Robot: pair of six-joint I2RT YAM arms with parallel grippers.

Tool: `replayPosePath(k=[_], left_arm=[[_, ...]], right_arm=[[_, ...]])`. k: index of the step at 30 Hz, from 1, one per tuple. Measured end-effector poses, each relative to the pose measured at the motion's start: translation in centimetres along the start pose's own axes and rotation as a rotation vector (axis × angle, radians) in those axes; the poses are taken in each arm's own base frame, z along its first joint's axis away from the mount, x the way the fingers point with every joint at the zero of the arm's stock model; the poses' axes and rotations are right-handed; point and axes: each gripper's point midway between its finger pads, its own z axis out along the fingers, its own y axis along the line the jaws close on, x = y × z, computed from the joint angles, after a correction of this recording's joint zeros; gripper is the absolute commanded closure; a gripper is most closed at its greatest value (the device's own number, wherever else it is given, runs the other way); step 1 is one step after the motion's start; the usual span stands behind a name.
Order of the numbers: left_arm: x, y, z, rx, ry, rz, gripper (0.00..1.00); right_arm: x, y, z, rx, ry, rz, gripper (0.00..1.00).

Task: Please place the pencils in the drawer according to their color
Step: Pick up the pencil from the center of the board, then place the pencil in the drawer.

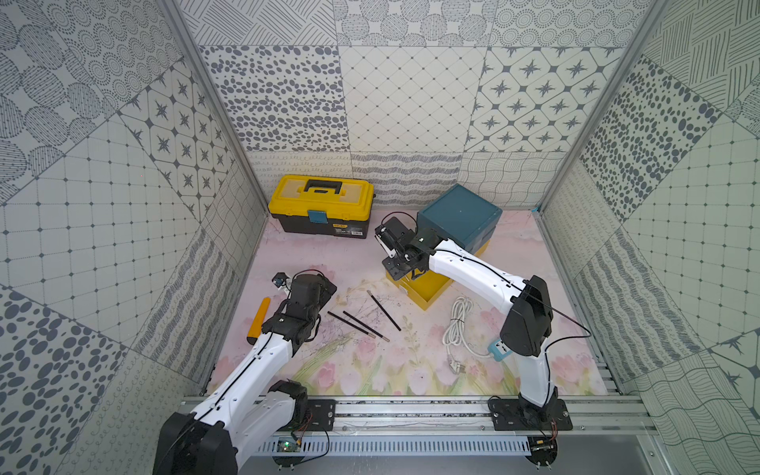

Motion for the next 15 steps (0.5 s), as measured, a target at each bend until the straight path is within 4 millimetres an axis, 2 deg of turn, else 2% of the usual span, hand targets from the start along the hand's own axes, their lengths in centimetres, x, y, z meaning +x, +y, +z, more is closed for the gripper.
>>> replayPosePath(k=[7,11,15], left_arm=[[0.1,-0.1,0.1,0.001,0.003,0.000,0.01],[0.3,-0.1,0.2,0.001,0.011,0.001,0.01],[0.4,-0.1,0.3,0.002,0.019,0.002,0.01]], right_arm=[[3.3,-4.6,2.8,0.058,0.092,0.071,1.00],[5.5,-5.2,4.3,0.054,0.150,0.090,1.00],[6.4,-5.1,4.9,0.036,0.172,0.109,1.00]])
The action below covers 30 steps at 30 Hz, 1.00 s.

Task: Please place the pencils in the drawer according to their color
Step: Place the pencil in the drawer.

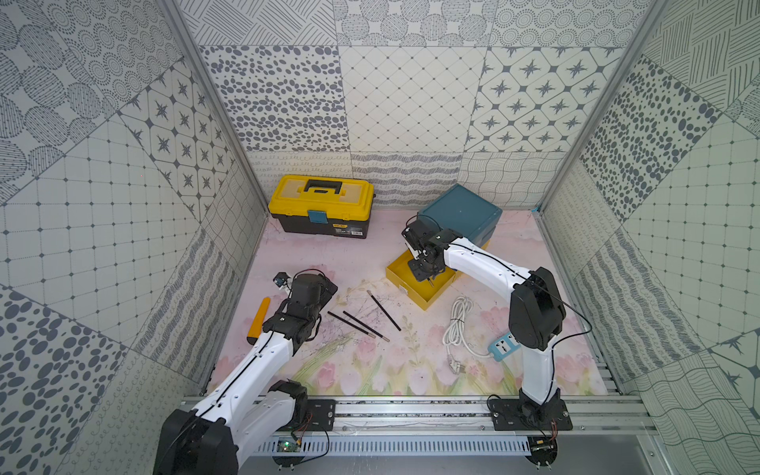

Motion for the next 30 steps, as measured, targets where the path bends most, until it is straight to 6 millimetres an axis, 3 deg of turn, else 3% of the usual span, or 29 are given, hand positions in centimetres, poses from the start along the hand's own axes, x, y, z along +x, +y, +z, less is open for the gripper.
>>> replayPosePath(k=[15,24,30], left_arm=[[0.2,0.0,0.1,-0.001,0.007,0.001,0.01],[0.3,0.0,0.3,-0.003,0.012,0.002,0.01],[0.3,0.0,0.3,-0.003,0.012,0.002,0.01]], right_arm=[[1.7,0.9,1.6,-0.040,0.048,0.018,0.99],[2.1,1.2,2.3,-0.049,0.068,0.021,0.92],[2.2,1.2,2.3,-0.049,0.070,0.026,0.77]])
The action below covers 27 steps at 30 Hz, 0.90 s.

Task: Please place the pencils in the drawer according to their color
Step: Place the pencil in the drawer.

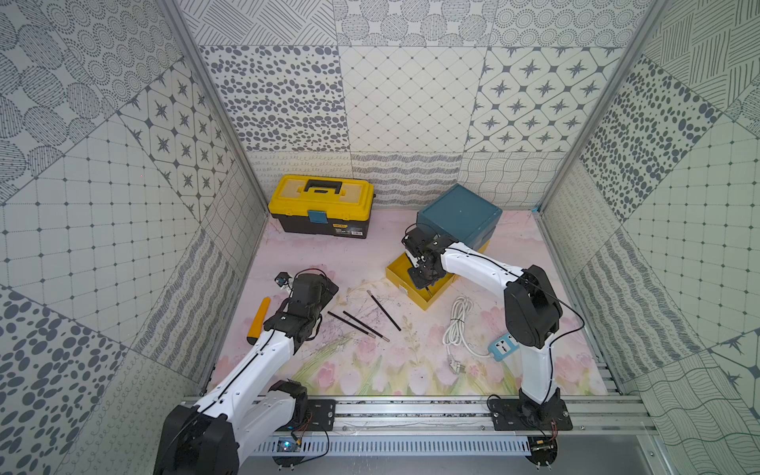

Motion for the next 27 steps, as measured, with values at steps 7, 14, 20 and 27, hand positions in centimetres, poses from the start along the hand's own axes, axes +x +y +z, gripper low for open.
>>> replayPosePath(k=[7,14,20,27], left_arm=[[0.0,0.0,0.0,0.000,0.000,0.000,0.01],[0.0,0.0,0.0,0.000,0.000,0.000,0.01],[0.0,0.0,0.0,-0.001,0.000,-0.003,0.01],[0.0,0.0,0.0,-0.001,-0.001,-0.004,0.01]], right_arm=[[0.1,0.0,0.0,0.000,0.002,0.004,0.76],[-0.5,0.5,-2.1,-0.016,-0.039,0.013,0.76],[-2.0,4.2,-6.7,-0.072,-0.152,-0.028,0.76],[-1.4,10.0,-8.1,-0.135,-0.178,-0.125,0.75]])
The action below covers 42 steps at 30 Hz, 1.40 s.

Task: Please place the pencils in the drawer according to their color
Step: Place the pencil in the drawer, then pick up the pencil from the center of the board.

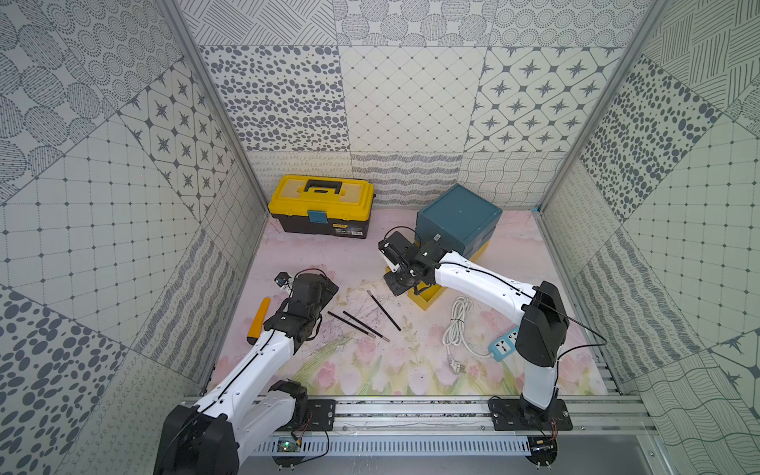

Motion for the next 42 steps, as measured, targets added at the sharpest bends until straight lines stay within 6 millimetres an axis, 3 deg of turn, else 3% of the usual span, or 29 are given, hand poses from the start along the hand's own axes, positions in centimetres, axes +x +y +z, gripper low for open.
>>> replayPosePath(k=[6,10,15,26,33,42], left_arm=[[0.0,0.0,0.0,-0.001,-0.002,-0.002,0.01],[0.0,0.0,0.0,-0.002,-0.003,-0.003,0.01],[0.0,0.0,0.0,-0.002,-0.002,-0.003,0.01],[0.0,0.1,0.0,-0.003,-0.001,-0.002,0.01],[0.0,0.1,0.0,-0.004,-0.001,-0.002,0.01],[0.0,0.1,0.1,-0.005,0.000,-0.002,0.01]], right_arm=[[1.8,2.8,3.9,-0.010,0.086,-0.055,0.69],[3.9,3.3,7.1,0.007,0.169,-0.071,0.67],[5.5,3.5,9.2,0.012,0.233,-0.080,0.67],[6.8,3.9,10.9,0.001,0.281,-0.083,0.80],[6.8,4.0,11.0,-0.001,0.285,-0.074,0.99],[6.9,4.3,11.0,-0.015,0.291,-0.074,1.00]])
